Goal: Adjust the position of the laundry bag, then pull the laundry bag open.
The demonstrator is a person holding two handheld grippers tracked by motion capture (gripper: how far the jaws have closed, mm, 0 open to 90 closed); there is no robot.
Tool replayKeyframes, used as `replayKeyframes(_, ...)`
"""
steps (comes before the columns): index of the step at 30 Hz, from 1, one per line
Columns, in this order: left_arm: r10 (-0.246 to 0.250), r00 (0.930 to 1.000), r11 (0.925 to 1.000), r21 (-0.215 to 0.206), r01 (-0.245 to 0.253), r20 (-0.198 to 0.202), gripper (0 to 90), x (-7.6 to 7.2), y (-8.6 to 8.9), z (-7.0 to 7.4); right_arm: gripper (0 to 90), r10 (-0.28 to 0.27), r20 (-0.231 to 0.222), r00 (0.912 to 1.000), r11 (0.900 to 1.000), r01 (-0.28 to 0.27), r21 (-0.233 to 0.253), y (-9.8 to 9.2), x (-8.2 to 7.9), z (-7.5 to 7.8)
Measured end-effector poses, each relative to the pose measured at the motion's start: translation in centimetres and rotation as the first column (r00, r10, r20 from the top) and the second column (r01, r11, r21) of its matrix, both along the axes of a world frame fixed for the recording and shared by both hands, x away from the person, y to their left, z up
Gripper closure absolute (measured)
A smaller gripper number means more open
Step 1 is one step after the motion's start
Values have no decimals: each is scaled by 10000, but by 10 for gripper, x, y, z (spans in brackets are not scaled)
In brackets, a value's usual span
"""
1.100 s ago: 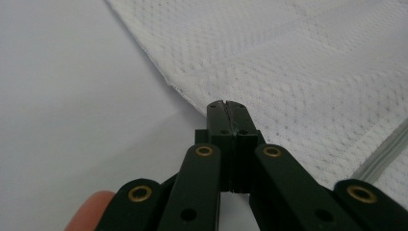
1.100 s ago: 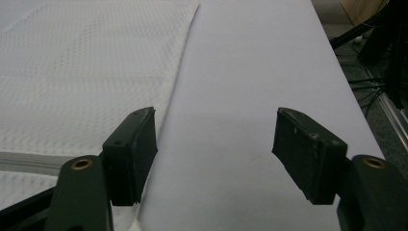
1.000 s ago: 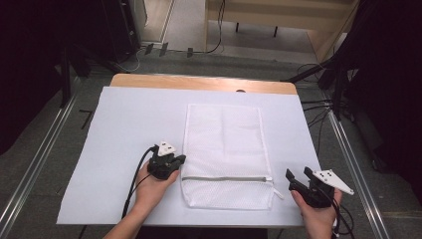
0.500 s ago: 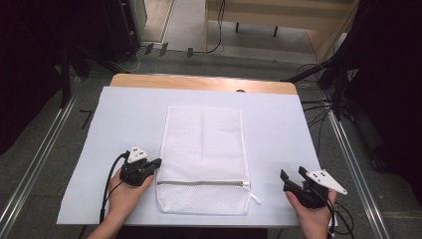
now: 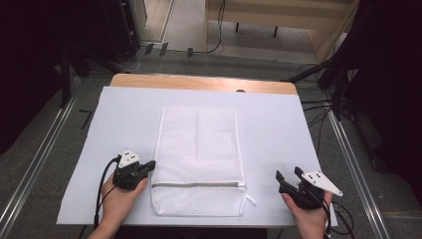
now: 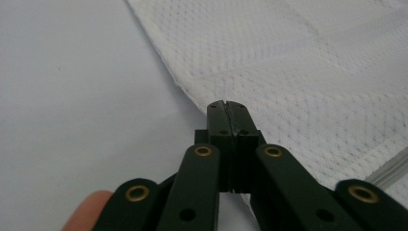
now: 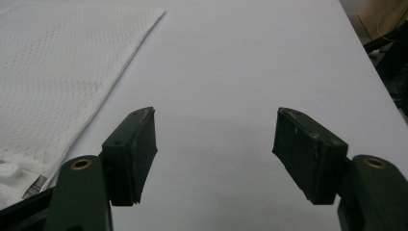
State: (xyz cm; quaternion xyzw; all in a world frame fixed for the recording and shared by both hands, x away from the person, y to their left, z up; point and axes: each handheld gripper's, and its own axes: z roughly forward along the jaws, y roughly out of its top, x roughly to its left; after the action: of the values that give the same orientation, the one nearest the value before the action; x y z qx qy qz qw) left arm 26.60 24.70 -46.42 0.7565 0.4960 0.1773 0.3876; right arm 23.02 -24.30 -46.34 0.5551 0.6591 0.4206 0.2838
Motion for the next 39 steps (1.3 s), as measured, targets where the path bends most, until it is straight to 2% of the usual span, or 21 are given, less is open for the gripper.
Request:
replayKeyframes(1, -15, 9999, 9999, -104, 16, 125, 692, -1, 0, 1, 331, 141, 36, 9999, 9998, -142, 158, 1, 0, 1)
replayKeyframes(2, -3, 9997, 9997, -226, 9, 244, 692, -2, 1, 1, 331, 141, 36, 9999, 9998, -142, 158, 1, 0, 1)
replayKeyframes(3, -19, 9994, 9997, -248, 28, 342, 570, -4, 2, 3, 327, 385, 6, 9993, 9972, -385, 646, 1, 0, 3)
replayKeyframes(5, 8, 9986, 9991, -427, 15, 531, 483, -6, 3, 5, 331, 466, 37, 9989, 9955, -468, 827, 2, -1, 4)
replayKeyframes(7, 107, 9978, 9986, -531, -73, 653, 472, -9, 5, 10, 392, 695, 261, 9972, 9931, -716, 924, 9, -3, 7)
replayKeyframes(12, -138, 9953, 9968, -775, 214, 963, 473, -17, -1, 17, 418, 1070, 362, 9936, 9890, -1101, 987, 20, -8, 9)
replayKeyframes(14, -595, 9933, 9930, -960, 691, 990, 523, -22, -11, 19, 438, 1467, 144, 9891, 9847, -1474, 934, 30, -11, 8)
replayKeyframes(15, -595, 9933, 9930, -960, 691, 990, 568, -22, -11, 19, 438, 1467, 144, 9891, 9847, -1474, 934, 30, -11, 8)
replayKeyframes(16, -848, 9920, 9895, -1094, 949, 939, 568, -23, -15, 19, 449, 1595, 79, 9872, 9831, -1595, 902, 33, -11, 8)
replayKeyframes(17, -1206, 9884, 9837, -1229, 1315, 923, 632, -25, -24, 19, 471, 1739, -84, 9847, 9806, -1724, 930, 38, -15, 6)
replayKeyframes(18, -1206, 9884, 9837, -1229, 1315, 923, 654, -25, -24, 19, 474, 1826, -140, 9831, 9791, -1805, 940, 40, -17, 5)
replayKeyframes(19, -1591, 9835, 9769, -1305, 1694, 857, 685, -27, -33, 20, 489, 1929, -249, 9809, 9774, -1899, 934, 43, -20, 4)
replayKeyframes(23, -2064, 9760, 9684, -1285, 2139, 693, 746, -28, -45, 18, 528, 2271, -460, 9728, 9708, -2224, 902, 48, -25, 0)
replayKeyframes(24, -2308, 9715, 9619, -1376, 2361, 540, 768, -28, -53, 16, 549, 2442, -572, 9680, 9666, -2383, 939, 51, -26, -2)
replayKeyframes(26, -2492, 9676, 9566, -1453, 2526, 417, 804, -28, -61, 16, 568, 2610, -730, 9626, 9617, -2528, 1055, 55, -26, -3)
replayKeyframes(29, -2838, 9581, 9466, -1483, 2863, 383, 858, -29, -73, 17, 571, 2975, -1128, 9480, 9510, -2838, 1227, 62, -24, -9)
replayKeyframes(30, -2838, 9581, 9466, -1483, 2863, 383, 878, -29, -73, 17, 571, 2975, -1128, 9480, 9510, -2838, 1227, 62, -24, -9)
replayKeyframes(31, -3037, 9521, 9408, -1468, 3056, 357, 897, -29, -82, 18, 556, 3139, -1485, 9378, 9464, -2966, 1275, 68, -24, -12)
replayKeyframes(34, -3403, 9400, 9310, -1317, 3403, 230, 900, -29, -98, 18, 538, 3381, -1769, 9243, 9395, -3204, 1213, 74, -22, -17)
replayKeyframes(36, -3456, 9382, 9296, -1291, 3452, 198, 900, -29, -103, 17, 523, 3370, -1842, 9233, 9405, -3209, 1120, 77, -21, -19)
replayKeyframes(39, -3694, 9292, 9227, -1152, 3678, 76, 900, -29, -113, 14, 492, 3126, -1964, 9293, 9497, -3096, 469, 85, -17, -22)
